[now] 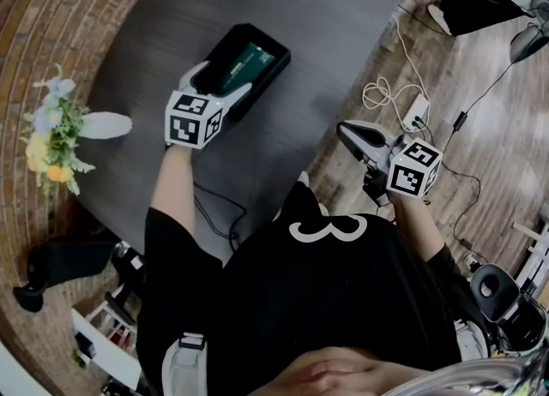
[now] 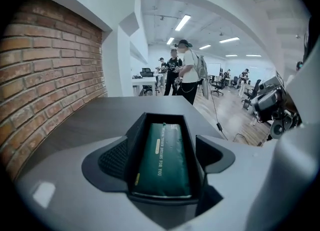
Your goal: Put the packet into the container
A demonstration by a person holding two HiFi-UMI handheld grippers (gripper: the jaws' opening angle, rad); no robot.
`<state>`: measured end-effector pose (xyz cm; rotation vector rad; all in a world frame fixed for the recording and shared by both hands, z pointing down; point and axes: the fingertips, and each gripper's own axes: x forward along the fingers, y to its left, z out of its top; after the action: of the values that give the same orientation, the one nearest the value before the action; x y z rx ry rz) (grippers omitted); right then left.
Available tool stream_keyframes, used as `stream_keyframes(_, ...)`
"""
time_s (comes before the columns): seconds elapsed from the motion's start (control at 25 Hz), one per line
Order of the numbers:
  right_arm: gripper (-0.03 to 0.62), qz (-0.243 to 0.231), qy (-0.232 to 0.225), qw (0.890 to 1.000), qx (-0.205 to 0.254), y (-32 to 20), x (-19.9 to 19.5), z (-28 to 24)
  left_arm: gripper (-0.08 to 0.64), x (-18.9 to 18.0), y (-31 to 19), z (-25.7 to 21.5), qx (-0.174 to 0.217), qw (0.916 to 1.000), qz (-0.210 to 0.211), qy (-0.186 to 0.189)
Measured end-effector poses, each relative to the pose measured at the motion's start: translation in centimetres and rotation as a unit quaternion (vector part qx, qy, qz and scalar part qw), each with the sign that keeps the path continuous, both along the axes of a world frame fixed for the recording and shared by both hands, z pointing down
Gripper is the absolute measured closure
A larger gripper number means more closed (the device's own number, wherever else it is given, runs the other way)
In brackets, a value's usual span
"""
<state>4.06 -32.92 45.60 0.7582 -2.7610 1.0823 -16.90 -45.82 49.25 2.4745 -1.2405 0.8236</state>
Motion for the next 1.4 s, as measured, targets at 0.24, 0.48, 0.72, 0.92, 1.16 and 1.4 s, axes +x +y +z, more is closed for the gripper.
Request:
stream_keyframes(0.24,0.591,-0.009,-0.011,0.998,0.066,0.9,0.7,-3.5,0.218,1.6,4.4,-4.1,0.004,0.9954,-0.044,0.085)
stream_keyframes(0.48,0.591,-0.027,-0.023,0.993,0.116,3.9,1.1,-6.7,0.311,7.3,12.5,-7.7,0.003,0.9841,-0.031,0.175)
stream_keyframes(0.72,0.591,-0.062,-0.036,0.987,0.141,8.1,0.4,-8.1,0.442,11.7,20.2,-10.7,0.005,0.9678,-0.018,0.251)
stream_keyframes(0.92,0.591,-0.078,-0.049,0.984,0.150,10.9,0.1,-9.1,0.523,13.4,23.6,-12.7,0.029,0.9581,-0.042,0.282)
stream_keyframes(1.16,0.591,-0.088,-0.059,0.983,0.150,13.0,0.0,-9.6,0.548,15.0,26.1,-13.3,0.037,0.9506,-0.057,0.303)
stream_keyframes(1.4,0.591,-0.098,-0.045,0.980,0.168,13.6,-0.4,-10.3,0.548,15.2,26.6,-13.6,0.060,0.9541,-0.050,0.289)
